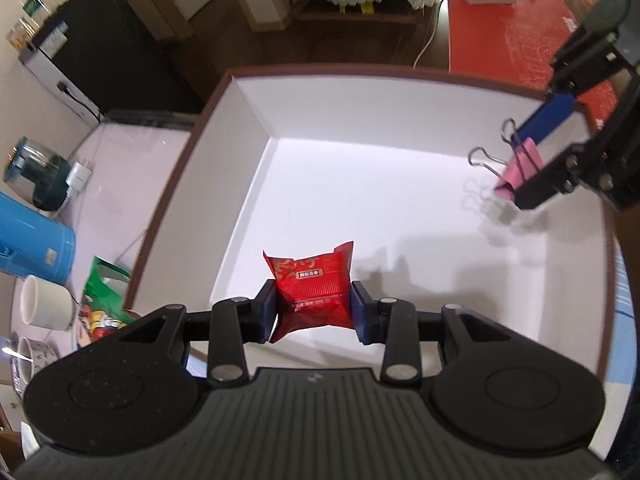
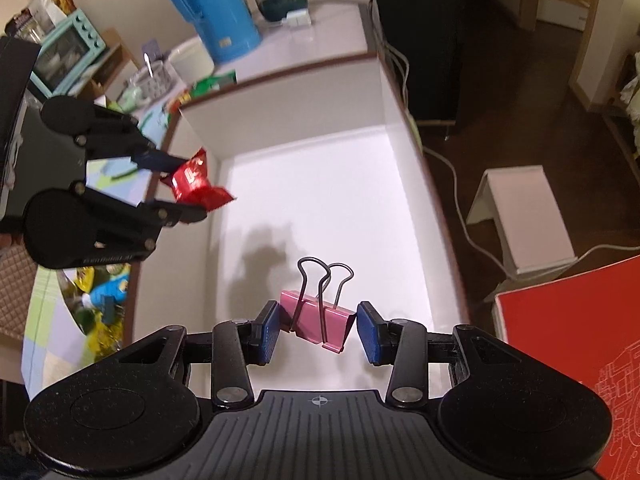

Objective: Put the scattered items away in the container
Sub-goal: 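Carry the pink clip and red candy with both tools over the brown box, then open the left tool to drop the red candy while the right tool releases the clip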

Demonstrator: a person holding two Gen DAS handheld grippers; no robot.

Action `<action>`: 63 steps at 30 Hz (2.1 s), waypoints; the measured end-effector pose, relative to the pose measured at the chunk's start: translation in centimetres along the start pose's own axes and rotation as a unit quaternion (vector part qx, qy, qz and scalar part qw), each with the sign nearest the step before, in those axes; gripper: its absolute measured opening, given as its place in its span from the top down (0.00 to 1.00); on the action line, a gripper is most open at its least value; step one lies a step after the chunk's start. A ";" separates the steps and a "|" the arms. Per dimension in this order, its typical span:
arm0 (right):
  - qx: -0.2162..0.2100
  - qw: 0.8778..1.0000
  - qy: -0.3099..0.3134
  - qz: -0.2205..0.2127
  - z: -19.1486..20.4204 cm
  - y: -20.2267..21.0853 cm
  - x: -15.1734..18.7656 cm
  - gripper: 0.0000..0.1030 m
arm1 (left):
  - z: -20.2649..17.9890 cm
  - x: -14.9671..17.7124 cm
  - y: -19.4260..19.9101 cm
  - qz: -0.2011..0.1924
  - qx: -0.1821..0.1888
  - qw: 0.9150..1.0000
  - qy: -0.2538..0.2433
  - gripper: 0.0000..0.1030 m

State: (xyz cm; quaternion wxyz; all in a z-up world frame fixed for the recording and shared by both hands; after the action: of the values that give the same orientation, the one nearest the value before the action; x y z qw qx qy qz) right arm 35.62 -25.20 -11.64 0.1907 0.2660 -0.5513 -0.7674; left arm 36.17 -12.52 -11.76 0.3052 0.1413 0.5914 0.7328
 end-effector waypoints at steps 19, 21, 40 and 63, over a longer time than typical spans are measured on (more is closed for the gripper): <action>-0.007 0.998 -0.001 0.067 -2.7 -5.4 -0.6 0.60 | 0.6 -2.5 -5.5 0.025 0.021 0.998 -0.053 0.68; -0.004 0.998 -0.002 0.066 -2.8 -5.4 -0.5 0.60 | 0.5 -2.7 -5.9 0.025 0.026 0.998 -0.057 0.67; 0.037 0.998 -0.002 0.047 -0.2 -6.0 -1.0 0.60 | 0.7 -3.4 -8.3 0.028 0.034 0.994 -0.099 0.53; 0.081 0.997 -0.008 -0.002 2.7 -2.3 0.2 0.00 | 1.9 -3.8 -5.0 0.004 -0.007 0.997 -0.077 0.01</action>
State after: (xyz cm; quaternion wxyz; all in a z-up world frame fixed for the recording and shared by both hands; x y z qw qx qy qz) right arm 33.82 -22.56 -13.15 0.1628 0.2749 -0.6125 -0.7231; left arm 41.60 -12.81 -15.47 0.3482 0.1974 0.5605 0.7250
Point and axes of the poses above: each gripper's, at about its wrist camera, not at the fingertips, and y roughly against the way its jaws point, z to its left, x to its underside, the point moved 7 cm from there along -y, roughly the way its jaws point, and after that the axes turned 12 degrees about z, right-handed, at the moved point
